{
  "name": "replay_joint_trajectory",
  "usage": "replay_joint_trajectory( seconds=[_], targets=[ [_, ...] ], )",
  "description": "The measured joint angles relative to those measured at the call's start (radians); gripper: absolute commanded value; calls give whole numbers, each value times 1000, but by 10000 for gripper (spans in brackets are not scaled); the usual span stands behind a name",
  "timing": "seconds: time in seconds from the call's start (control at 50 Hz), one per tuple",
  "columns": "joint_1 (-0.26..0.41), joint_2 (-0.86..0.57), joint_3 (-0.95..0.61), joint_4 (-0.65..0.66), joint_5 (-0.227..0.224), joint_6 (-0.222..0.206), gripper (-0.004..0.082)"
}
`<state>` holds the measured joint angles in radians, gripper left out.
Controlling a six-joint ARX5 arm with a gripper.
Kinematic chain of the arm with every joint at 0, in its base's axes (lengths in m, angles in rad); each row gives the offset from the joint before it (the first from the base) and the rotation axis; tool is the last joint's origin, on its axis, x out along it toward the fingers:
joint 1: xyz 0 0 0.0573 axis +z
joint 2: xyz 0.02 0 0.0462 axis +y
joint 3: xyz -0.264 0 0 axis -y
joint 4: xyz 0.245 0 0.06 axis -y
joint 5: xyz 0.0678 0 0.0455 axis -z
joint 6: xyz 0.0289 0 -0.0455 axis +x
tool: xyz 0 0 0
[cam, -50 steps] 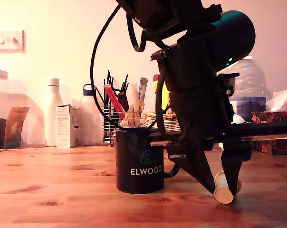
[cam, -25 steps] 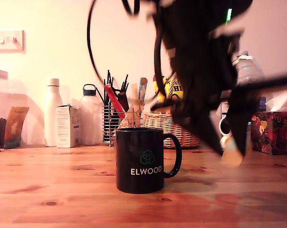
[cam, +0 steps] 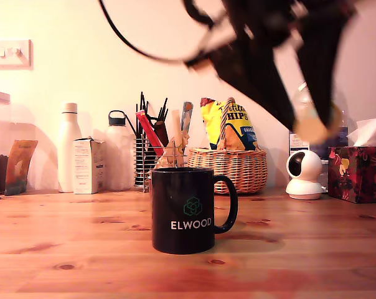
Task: Pick up the coffee capsules from the table one by one and drop them inside the nearest coffee cup
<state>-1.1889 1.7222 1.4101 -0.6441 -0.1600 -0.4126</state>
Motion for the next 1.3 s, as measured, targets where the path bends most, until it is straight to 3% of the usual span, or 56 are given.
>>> replay_joint_trajectory(
  seconds=[0.14,0.4,0.78,0.9,1.06,1.08,1.12,1.14,1.2,1.22,1.26,1.28,1.3],
  targets=[
    [0,-21,0,-27,-14,12,142],
    [0,-98,-14,-76,-86,24,142],
    [71,-207,-215,-16,-96,26,142],
    [122,-259,-277,24,-94,53,142],
    [206,-321,-329,93,-18,87,142],
    [217,-322,-334,106,-6,120,142],
    [240,-323,-341,128,27,120,142],
    [249,-323,-345,138,41,151,142],
    [277,-322,-358,159,76,152,142],
    [286,-322,-361,164,82,186,142],
    [301,-322,-367,179,103,186,142],
    [308,-322,-367,185,111,216,142],
    [317,-322,-368,194,119,217,142]
  ],
)
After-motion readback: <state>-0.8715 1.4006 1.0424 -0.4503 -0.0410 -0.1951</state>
